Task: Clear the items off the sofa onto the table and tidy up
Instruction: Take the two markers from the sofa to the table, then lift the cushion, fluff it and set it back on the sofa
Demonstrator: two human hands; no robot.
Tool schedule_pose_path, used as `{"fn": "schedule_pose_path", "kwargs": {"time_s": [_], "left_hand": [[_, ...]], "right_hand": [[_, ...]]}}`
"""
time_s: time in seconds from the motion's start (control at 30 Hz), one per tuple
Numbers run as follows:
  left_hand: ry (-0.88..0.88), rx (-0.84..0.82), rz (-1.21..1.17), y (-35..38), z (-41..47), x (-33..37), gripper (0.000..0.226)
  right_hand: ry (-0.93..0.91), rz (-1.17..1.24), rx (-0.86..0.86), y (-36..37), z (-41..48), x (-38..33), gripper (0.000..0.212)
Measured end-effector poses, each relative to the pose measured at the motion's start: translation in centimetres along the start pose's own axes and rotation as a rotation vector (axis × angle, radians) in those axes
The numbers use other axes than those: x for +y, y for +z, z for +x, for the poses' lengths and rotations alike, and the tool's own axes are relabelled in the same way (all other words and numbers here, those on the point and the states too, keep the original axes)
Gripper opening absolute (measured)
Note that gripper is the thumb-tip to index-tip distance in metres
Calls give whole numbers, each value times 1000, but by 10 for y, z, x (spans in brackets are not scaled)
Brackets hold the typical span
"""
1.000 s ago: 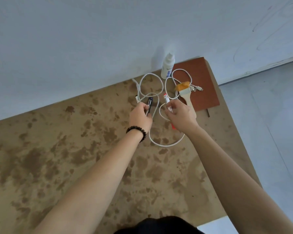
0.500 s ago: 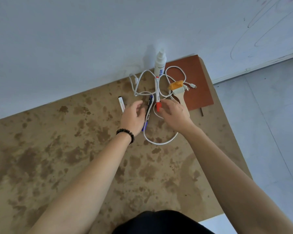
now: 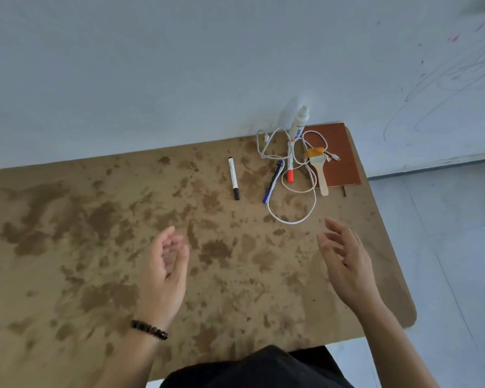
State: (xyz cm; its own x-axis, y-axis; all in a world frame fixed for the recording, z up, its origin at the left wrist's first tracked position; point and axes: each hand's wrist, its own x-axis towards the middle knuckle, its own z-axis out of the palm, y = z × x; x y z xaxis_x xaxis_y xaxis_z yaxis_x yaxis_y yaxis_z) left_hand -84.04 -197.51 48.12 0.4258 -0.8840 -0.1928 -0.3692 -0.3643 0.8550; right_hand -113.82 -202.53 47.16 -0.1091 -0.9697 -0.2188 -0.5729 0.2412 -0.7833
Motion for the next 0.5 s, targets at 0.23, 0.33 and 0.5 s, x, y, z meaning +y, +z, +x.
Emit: {"fn": "schedule_pose_path", "kwargs": {"time_s": [0.23,0.33,0.5], "left_hand": [[-106,262,-112,-55,-110,-1,46],[-112,412,-130,-60,-162,2,42],[-216,653,-117,-40,-270,-11,35]], "right_hand": [[-197,16,-119,-28,-67,-16,54],[-311,22,-168,-42,-75,-21,53],[-411,-3,-322,-50,-106,5,47]]}}
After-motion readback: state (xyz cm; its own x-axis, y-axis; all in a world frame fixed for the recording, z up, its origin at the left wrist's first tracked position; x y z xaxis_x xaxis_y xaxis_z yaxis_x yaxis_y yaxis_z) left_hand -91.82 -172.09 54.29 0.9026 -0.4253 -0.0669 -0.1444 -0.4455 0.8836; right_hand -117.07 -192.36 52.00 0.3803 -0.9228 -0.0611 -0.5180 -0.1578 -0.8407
